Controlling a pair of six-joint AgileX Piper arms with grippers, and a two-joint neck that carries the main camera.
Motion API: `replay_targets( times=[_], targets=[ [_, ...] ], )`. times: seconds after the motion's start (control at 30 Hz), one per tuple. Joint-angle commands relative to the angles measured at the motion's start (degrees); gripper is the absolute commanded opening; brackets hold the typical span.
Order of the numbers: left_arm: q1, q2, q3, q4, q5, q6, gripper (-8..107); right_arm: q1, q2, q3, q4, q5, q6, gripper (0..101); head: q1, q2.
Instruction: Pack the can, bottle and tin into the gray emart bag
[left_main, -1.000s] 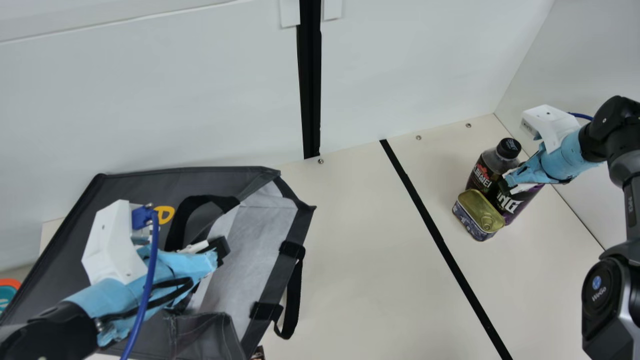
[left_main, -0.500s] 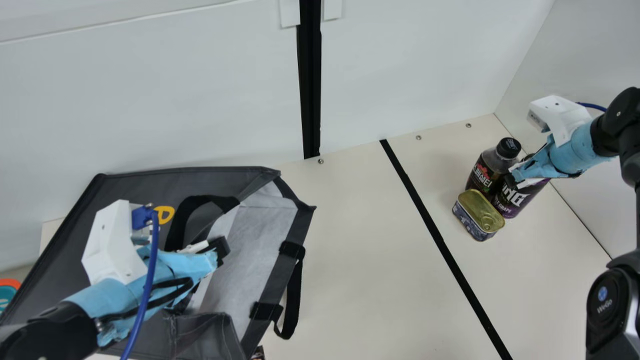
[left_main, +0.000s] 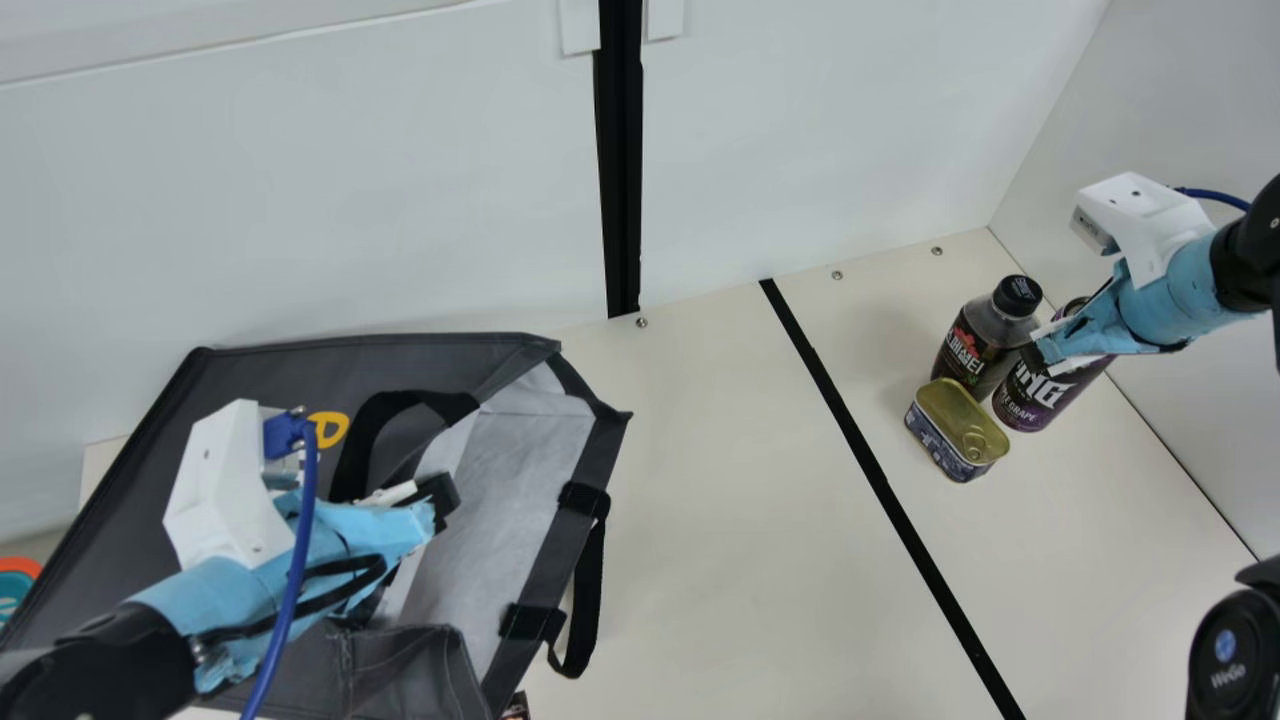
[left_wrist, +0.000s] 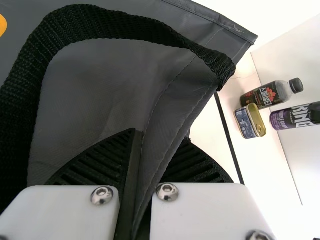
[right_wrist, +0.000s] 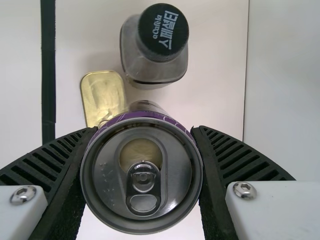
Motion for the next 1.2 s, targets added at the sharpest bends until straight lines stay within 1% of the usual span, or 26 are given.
replay_targets(
  times=[0.0, 0.3, 0.57, 0.83, 1.17],
  targets=[
    [0.0, 0.0, 0.0, 0.0, 0.0, 0.0, 10, 0.15, -1.26, 0.89, 0.5, -0.06, -0.14, 0, -1.3, -0.05],
    [0.0, 0.0, 0.0, 0.0, 0.0, 0.0, 10, 1.32, -6.21, 4.7, 1.2, -0.06, -0.05, 0, -1.3, -0.05],
    [0.0, 0.0, 0.0, 0.0, 0.0, 0.0, 10, 3.82, -9.82, 7.24, 1.32, -0.06, 0.84, 0, -1.3, -0.05],
    [0.0, 0.0, 0.0, 0.0, 0.0, 0.0, 10, 7.59, -12.37, 8.82, 1.28, -0.06, 2.31, 0, -1.3, -0.05],
    [0.0, 0.0, 0.0, 0.0, 0.0, 0.0, 10, 12.77, -14.01, 9.6, 0.69, -0.06, 4.39, 0, -1.3, -0.05]
  ],
)
